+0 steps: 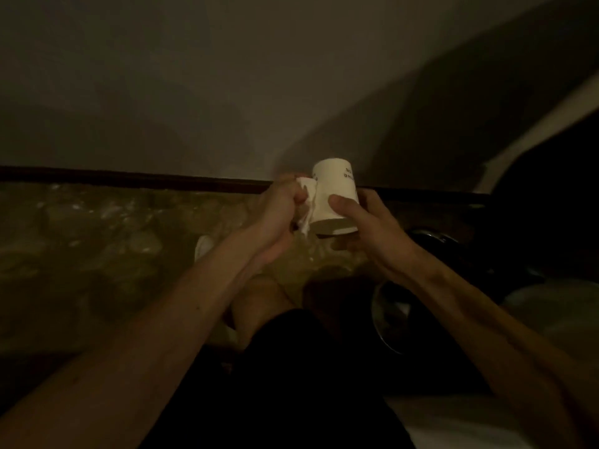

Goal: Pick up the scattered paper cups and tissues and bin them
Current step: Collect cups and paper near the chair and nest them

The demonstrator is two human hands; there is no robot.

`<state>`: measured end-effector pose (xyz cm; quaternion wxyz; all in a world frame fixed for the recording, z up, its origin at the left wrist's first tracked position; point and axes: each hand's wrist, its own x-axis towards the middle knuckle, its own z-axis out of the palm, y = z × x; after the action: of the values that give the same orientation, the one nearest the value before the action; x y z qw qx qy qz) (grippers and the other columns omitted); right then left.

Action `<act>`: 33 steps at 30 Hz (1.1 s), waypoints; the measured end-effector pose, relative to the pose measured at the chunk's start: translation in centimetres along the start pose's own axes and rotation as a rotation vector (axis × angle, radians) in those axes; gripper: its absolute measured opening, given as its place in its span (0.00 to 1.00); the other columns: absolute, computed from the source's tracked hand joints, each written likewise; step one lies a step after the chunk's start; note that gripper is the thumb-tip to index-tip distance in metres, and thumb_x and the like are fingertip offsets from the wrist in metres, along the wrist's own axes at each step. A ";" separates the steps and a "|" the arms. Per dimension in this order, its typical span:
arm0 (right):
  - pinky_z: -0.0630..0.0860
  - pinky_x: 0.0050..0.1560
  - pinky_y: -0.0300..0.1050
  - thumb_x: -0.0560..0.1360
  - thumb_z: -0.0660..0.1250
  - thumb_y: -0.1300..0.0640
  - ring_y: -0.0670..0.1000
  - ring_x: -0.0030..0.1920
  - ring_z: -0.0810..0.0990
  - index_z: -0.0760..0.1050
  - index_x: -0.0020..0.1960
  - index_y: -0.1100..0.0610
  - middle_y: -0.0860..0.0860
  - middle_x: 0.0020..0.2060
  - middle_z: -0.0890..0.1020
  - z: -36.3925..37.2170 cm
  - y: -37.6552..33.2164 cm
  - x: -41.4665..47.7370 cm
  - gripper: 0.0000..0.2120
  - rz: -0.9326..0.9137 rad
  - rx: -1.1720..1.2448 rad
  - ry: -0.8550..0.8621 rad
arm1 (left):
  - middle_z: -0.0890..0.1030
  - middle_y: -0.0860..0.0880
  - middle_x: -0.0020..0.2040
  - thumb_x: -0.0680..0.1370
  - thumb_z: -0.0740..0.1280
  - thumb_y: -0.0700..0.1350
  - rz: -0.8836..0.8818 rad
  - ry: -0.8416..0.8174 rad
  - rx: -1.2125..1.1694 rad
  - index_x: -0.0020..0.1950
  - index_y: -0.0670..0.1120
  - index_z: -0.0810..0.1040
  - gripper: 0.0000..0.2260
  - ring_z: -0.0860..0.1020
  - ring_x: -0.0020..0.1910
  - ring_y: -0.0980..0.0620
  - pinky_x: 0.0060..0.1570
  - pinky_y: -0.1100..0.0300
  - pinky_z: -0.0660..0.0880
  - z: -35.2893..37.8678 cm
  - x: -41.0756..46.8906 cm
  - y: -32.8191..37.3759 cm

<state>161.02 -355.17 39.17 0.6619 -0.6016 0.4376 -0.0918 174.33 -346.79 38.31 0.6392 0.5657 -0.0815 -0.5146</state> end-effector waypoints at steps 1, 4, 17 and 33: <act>0.82 0.40 0.47 0.59 0.75 0.36 0.48 0.45 0.86 0.68 0.58 0.45 0.50 0.55 0.79 -2.5 0.5 -1.5 0.33 0.000 0.007 0.054 | 0.79 0.41 0.56 0.79 0.56 0.36 -0.008 -0.040 0.065 0.56 0.47 0.75 0.12 0.78 0.53 0.43 0.50 0.45 0.80 2.5 -0.2 -0.7; 0.82 0.36 0.45 0.58 0.77 0.36 0.44 0.41 0.85 0.67 0.54 0.44 0.48 0.53 0.78 -9.6 3.3 -4.6 0.31 0.013 0.040 0.233 | 0.76 0.44 0.61 0.78 0.64 0.36 -0.092 -0.195 0.187 0.61 0.52 0.71 0.15 0.79 0.57 0.43 0.48 0.49 0.82 8.8 0.3 -4.3; 0.81 0.49 0.50 0.71 0.66 0.33 0.55 0.49 0.81 0.76 0.62 0.61 0.56 0.53 0.81 -21.0 20.1 -7.1 0.34 0.416 -0.278 0.474 | 0.81 0.45 0.57 0.72 0.77 0.52 -0.387 -0.104 0.621 0.58 0.47 0.78 0.19 0.80 0.56 0.45 0.52 0.49 0.81 18.6 5.2 -24.4; 0.77 0.31 0.41 0.78 0.68 0.50 0.47 0.33 0.81 0.78 0.48 0.54 0.52 0.37 0.82 -19.5 14.6 -4.9 0.07 0.160 -0.325 0.406 | 0.78 0.48 0.37 0.82 0.65 0.46 -0.047 -0.274 0.799 0.47 0.45 0.79 0.08 0.77 0.31 0.55 0.28 0.63 0.74 14.0 4.7 -14.1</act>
<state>138.66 -362.16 30.75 0.4606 -0.6326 0.6165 -0.0865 158.91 -356.84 29.56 0.3412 0.6970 -0.3458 -0.5274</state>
